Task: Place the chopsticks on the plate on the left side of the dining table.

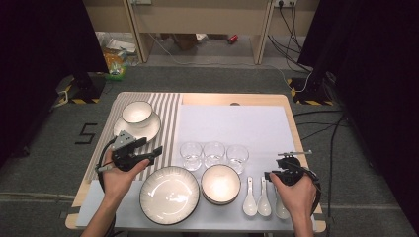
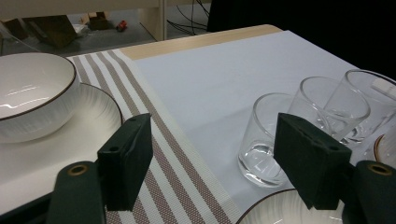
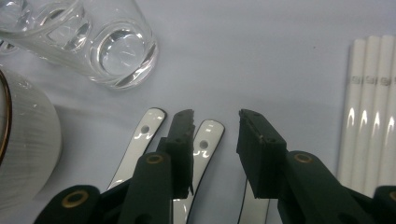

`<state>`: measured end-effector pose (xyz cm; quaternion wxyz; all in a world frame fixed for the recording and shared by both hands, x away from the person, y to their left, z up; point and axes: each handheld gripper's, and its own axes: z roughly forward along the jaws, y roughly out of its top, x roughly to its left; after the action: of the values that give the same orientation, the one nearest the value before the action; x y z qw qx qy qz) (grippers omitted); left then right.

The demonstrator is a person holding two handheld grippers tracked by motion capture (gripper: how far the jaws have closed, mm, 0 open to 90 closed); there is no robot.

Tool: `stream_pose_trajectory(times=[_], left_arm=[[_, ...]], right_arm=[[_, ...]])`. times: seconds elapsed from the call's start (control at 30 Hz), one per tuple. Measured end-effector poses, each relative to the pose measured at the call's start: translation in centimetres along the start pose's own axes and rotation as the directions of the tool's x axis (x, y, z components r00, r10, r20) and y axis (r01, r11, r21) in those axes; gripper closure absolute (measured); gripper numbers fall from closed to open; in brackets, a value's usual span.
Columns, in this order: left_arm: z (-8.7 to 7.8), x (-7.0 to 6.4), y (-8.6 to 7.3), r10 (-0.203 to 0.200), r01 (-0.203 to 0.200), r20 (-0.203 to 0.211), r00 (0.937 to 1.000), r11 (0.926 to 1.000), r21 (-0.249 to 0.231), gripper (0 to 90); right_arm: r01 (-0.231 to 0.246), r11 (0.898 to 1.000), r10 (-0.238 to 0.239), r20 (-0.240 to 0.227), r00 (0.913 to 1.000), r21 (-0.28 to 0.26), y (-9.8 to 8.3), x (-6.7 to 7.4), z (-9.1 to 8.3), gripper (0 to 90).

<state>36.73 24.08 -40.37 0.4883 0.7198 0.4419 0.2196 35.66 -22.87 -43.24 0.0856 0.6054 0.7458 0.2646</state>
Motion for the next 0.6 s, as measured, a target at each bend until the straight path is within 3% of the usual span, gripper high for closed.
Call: stream_pose_trajectory(times=[0.3, 0.6], left_arm=[[0.2, 0.1, 1.4, -0.014, 0.015, 0.026, 0.9996, 0.9993, -0.034, 27.7], [0.5, 0.2, 1.5, -0.011, 0.011, 0.024, 0.9997, 0.9996, -0.027, 27.8]], right_arm=[[-0.014, 0.999, 0.015, -0.015, 0.9998, 0.041, -0.1, 0.0, 0.4, 69.0], [-0.023, 0.995, 0.026, -0.026, 0.9993, 0.098, -0.2, 0.2, 1.2, 70.6]])
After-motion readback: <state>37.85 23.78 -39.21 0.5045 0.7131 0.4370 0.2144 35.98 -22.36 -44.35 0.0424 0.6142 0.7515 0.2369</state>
